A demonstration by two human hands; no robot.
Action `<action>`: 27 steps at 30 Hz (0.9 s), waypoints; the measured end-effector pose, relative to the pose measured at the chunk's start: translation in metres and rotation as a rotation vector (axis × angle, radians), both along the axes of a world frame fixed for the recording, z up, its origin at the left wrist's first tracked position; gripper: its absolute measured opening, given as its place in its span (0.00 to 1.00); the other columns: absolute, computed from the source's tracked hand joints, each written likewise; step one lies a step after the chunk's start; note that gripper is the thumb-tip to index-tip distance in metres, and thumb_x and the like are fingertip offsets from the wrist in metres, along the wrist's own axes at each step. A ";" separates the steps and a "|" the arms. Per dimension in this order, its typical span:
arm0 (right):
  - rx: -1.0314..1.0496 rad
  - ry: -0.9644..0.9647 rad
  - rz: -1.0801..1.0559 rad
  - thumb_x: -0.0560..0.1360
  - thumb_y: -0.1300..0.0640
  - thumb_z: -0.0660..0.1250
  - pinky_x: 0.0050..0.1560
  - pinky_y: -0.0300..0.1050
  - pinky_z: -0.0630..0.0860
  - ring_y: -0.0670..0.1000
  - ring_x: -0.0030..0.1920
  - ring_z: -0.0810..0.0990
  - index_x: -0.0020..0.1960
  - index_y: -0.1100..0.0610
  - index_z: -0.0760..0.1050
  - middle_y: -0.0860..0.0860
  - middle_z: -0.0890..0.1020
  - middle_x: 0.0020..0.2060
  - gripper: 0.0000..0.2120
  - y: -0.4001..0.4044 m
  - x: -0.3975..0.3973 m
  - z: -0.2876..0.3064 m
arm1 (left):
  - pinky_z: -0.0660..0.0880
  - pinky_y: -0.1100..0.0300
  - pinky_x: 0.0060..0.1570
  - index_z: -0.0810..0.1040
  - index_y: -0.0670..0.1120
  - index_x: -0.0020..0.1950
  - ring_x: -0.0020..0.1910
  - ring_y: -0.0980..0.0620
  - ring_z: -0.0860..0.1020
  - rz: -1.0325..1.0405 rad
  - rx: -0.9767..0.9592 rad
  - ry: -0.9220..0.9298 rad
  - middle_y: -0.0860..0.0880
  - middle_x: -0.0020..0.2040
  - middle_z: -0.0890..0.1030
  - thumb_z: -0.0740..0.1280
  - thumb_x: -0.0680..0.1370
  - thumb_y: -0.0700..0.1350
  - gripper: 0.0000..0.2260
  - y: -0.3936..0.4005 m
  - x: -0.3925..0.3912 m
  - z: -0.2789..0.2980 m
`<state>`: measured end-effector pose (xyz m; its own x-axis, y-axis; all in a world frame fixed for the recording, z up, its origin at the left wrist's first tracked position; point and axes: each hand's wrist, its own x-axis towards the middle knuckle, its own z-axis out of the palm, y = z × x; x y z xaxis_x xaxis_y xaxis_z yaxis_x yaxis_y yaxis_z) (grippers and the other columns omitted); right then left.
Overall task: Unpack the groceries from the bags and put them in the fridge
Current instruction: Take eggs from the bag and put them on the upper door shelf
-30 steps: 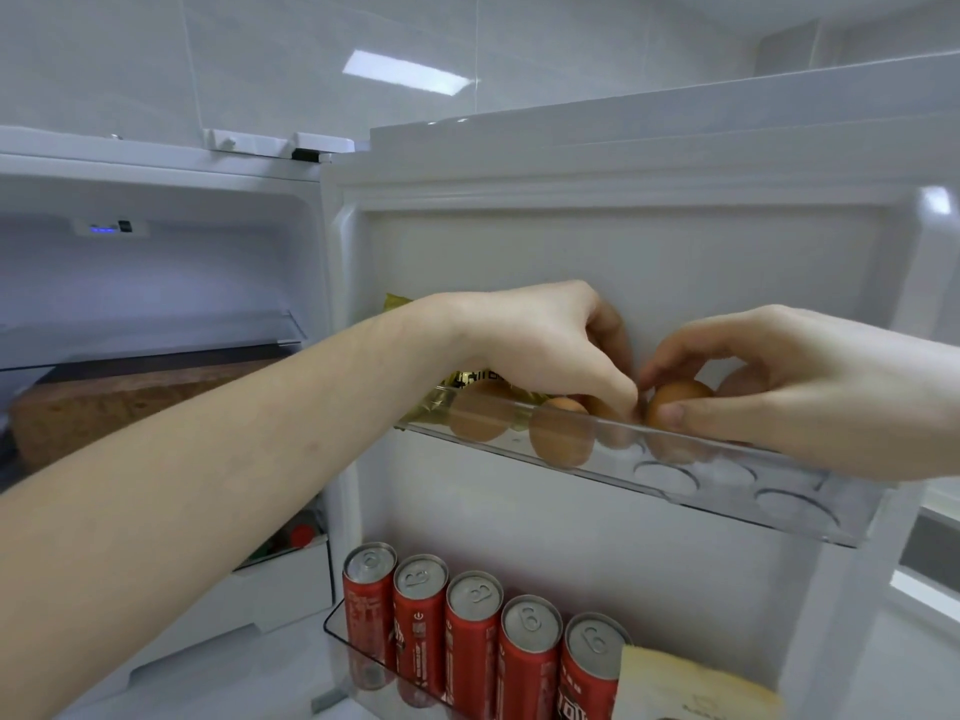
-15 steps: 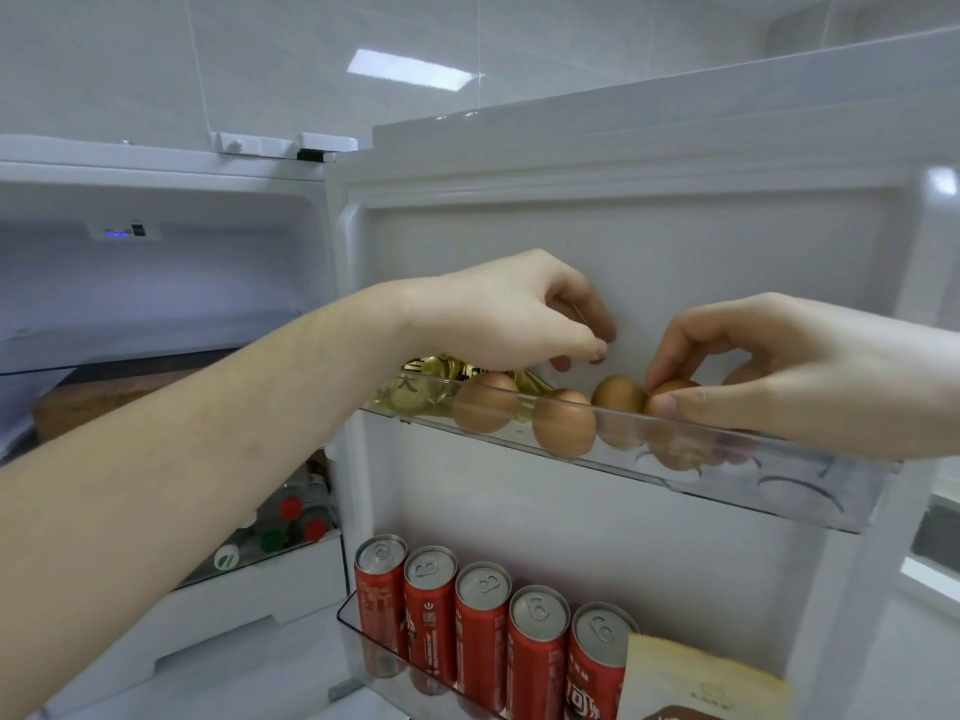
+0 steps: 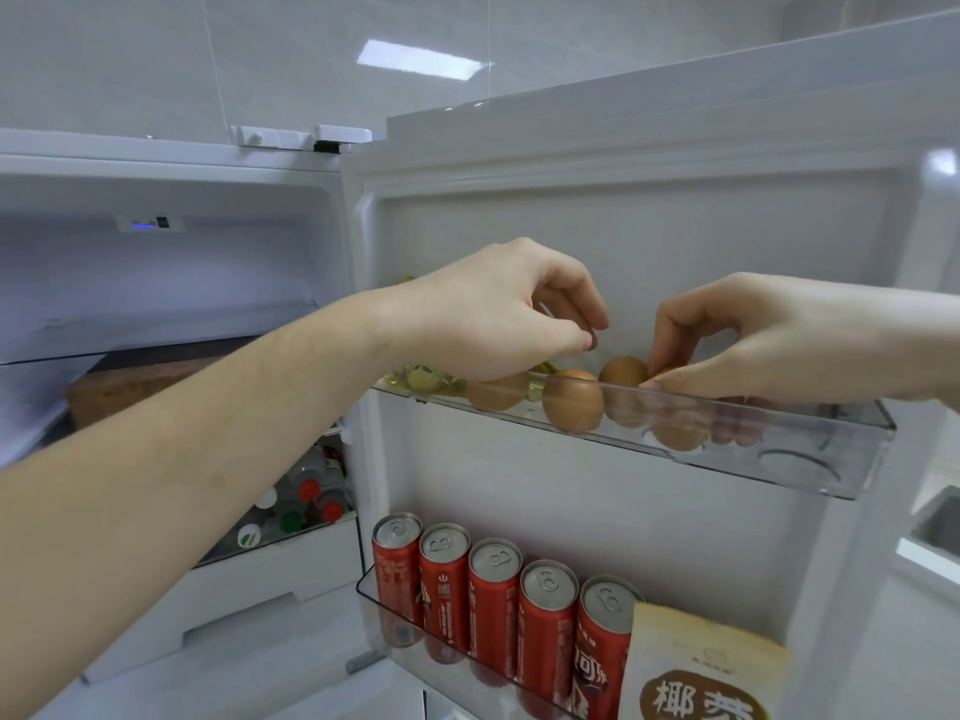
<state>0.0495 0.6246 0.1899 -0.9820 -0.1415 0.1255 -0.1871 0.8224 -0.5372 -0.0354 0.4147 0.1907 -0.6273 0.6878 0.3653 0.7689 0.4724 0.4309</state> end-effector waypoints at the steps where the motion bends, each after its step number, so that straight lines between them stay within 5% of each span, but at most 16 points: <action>1: -0.005 -0.010 -0.002 0.72 0.47 0.77 0.35 0.45 0.83 0.54 0.33 0.85 0.45 0.56 0.82 0.55 0.87 0.39 0.13 0.000 -0.001 0.000 | 0.81 0.57 0.57 0.84 0.55 0.55 0.49 0.61 0.84 0.004 0.002 -0.001 0.58 0.49 0.87 0.70 0.79 0.46 0.06 -0.001 0.001 0.000; 8: 0.007 -0.026 -0.036 0.71 0.43 0.76 0.34 0.47 0.83 0.53 0.32 0.85 0.46 0.56 0.81 0.54 0.86 0.35 0.17 0.000 -0.003 -0.003 | 0.81 0.58 0.55 0.84 0.54 0.55 0.49 0.62 0.84 0.022 0.028 -0.018 0.58 0.49 0.87 0.69 0.81 0.46 0.06 -0.009 0.004 -0.006; 13: 0.041 0.004 -0.061 0.65 0.31 0.71 0.34 0.49 0.84 0.54 0.33 0.85 0.44 0.49 0.82 0.52 0.86 0.38 0.22 -0.001 0.001 -0.007 | 0.84 0.51 0.50 0.84 0.53 0.54 0.49 0.57 0.85 0.029 0.064 -0.049 0.58 0.48 0.87 0.68 0.81 0.44 0.07 -0.015 0.007 -0.009; 17: 0.163 0.141 -0.108 0.65 0.26 0.67 0.38 0.45 0.76 0.40 0.32 0.81 0.47 0.44 0.82 0.40 0.85 0.39 0.23 -0.002 0.003 -0.004 | 0.84 0.48 0.51 0.84 0.52 0.53 0.49 0.56 0.85 0.039 0.095 -0.062 0.57 0.48 0.87 0.68 0.81 0.43 0.07 -0.020 0.009 -0.012; 20: 0.208 0.276 -0.157 0.69 0.28 0.66 0.38 0.43 0.71 0.33 0.36 0.78 0.47 0.40 0.81 0.32 0.82 0.35 0.18 -0.008 0.011 -0.004 | 0.82 0.56 0.52 0.84 0.54 0.53 0.47 0.61 0.84 0.055 0.116 0.003 0.58 0.48 0.86 0.68 0.81 0.44 0.07 -0.026 0.013 -0.013; 22: 0.191 0.370 -0.164 0.70 0.30 0.65 0.40 0.43 0.73 0.35 0.39 0.78 0.46 0.40 0.80 0.40 0.84 0.34 0.16 -0.014 0.016 -0.007 | 0.80 0.62 0.48 0.84 0.56 0.54 0.44 0.63 0.83 0.082 0.122 0.080 0.59 0.48 0.84 0.68 0.81 0.45 0.07 -0.033 0.016 -0.015; 27: 0.122 0.660 -0.100 0.79 0.43 0.62 0.50 0.44 0.76 0.40 0.51 0.78 0.49 0.41 0.79 0.40 0.79 0.52 0.08 -0.029 0.032 -0.023 | 0.78 0.56 0.57 0.82 0.59 0.55 0.55 0.56 0.81 0.108 0.208 0.235 0.58 0.57 0.83 0.67 0.81 0.45 0.09 -0.063 0.031 -0.025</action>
<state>0.0814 0.5952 0.1669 -0.7144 -0.1048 0.6919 -0.3636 0.9004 -0.2390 -0.0043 0.3517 0.1652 -0.5743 0.5173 0.6345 0.8090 0.4771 0.3433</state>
